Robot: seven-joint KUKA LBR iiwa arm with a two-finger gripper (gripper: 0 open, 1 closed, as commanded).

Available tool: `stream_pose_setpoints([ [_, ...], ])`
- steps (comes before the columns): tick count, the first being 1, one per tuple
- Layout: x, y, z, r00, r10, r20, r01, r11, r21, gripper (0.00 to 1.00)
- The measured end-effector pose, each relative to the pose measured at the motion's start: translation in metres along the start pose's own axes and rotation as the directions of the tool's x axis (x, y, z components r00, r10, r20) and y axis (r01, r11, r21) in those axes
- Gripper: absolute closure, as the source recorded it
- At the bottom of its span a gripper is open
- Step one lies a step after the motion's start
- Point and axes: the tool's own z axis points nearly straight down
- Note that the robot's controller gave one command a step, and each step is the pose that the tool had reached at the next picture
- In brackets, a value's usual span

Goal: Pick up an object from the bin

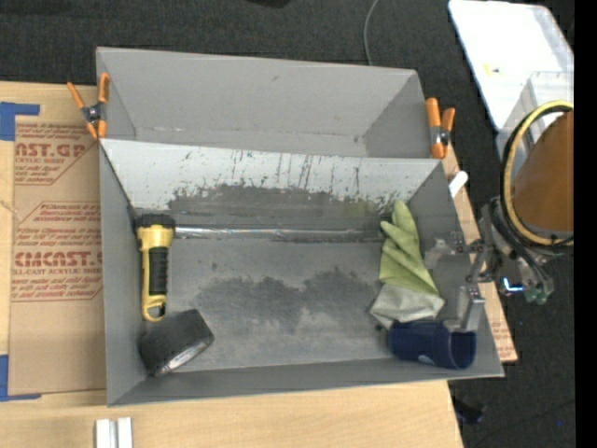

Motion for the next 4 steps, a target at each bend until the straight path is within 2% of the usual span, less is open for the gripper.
stream_pose_setpoints([
  [1, 0.0, 0.0, 0.0, 1.0, 0.0, 0.001, 0.0, 1.0, 0.0, 0.0],
  [2, -0.009, 0.011, 0.069, 1.0, -0.002, 0.006, 0.002, 1.0, 0.002, 0.0],
  [3, -0.013, 0.017, 0.114, 0.99, -0.138, -0.004, 0.138, 0.99, -0.019, 0.0],
  [4, -0.033, 0.014, 0.128, 0.996, 0.092, 0.006, -0.091, 0.996, -0.015, 0.0],
])
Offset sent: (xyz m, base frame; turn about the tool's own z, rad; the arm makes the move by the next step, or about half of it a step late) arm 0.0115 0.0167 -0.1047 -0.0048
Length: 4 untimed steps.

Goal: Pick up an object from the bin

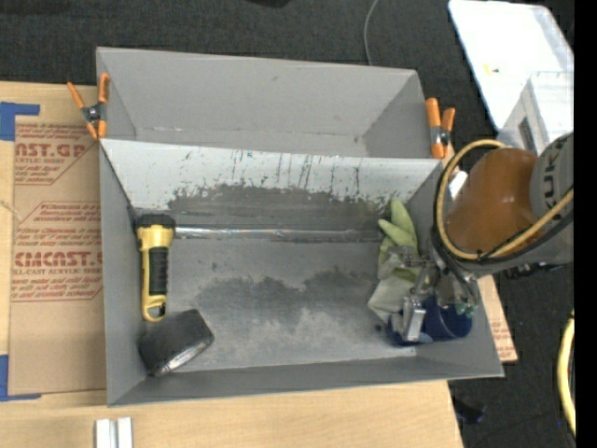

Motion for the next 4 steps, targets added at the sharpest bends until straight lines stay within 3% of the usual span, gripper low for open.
stream_pose_setpoints([
  [1, -0.012, -0.001, 0.002, 0.994, 0.106, 0.016, -0.106, 0.994, -0.001, 0.0],
  [2, -0.003, 0.004, -0.005, 0.98, -0.197, -0.002, 0.197, 0.98, -0.01, 0.0],
  [3, -0.016, -0.006, -0.003, 0.998, 0.061, 0.002, -0.061, 0.998, -0.012, 0.0],
  [4, -0.048, -0.011, 0.005, 0.997, 0.08, 0.001, -0.08, 0.997, -0.013, 0.0],
])
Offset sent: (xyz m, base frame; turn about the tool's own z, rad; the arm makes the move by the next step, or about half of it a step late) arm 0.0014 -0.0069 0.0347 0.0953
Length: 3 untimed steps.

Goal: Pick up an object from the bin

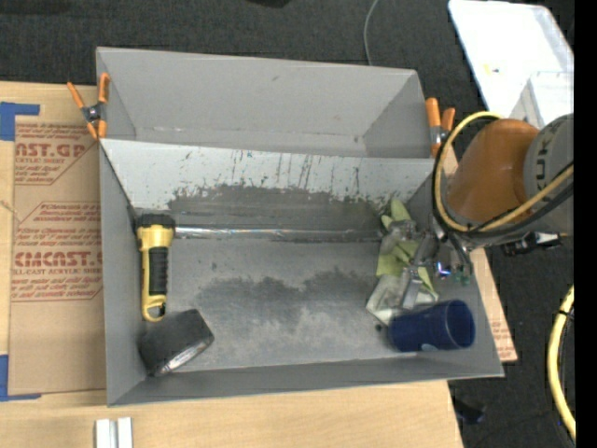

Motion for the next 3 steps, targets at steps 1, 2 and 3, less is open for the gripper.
stream_pose_setpoints([
  [1, -0.016, -0.001, 0.001, 0.991, 0.134, -0.003, -0.134, 0.991, -0.001, 0.0],
  [2, 0.016, -0.005, 0.011, 1.0, 0.017, 0.002, -0.017, 1.0, 0.001, 0.0],
  [3, 0.035, -0.012, 0.015, 1.0, 0.014, 0.01, -0.014, 1.0, -0.002, 1.0],
])
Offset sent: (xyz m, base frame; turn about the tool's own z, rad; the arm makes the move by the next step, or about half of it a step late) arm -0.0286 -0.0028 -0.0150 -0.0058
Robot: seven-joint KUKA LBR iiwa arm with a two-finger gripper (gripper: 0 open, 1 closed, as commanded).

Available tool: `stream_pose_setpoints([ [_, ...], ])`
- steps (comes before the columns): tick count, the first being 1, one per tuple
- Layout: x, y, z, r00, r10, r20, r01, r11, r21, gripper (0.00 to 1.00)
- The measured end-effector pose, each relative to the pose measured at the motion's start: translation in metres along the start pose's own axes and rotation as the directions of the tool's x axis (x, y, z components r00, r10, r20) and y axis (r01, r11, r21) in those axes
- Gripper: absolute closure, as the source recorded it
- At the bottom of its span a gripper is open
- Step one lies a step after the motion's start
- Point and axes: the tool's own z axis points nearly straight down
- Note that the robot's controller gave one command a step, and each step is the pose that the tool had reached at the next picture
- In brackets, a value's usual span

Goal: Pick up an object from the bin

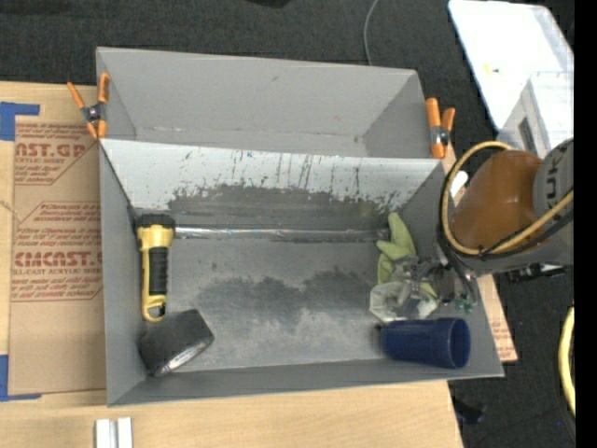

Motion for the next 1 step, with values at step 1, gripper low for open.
stream_pose_setpoints([
  [1, 0.0001, -0.0001, 0.0, 1.0, 0.0, 0.0, 0.0, 1.0, 0.0, 1.0],
])
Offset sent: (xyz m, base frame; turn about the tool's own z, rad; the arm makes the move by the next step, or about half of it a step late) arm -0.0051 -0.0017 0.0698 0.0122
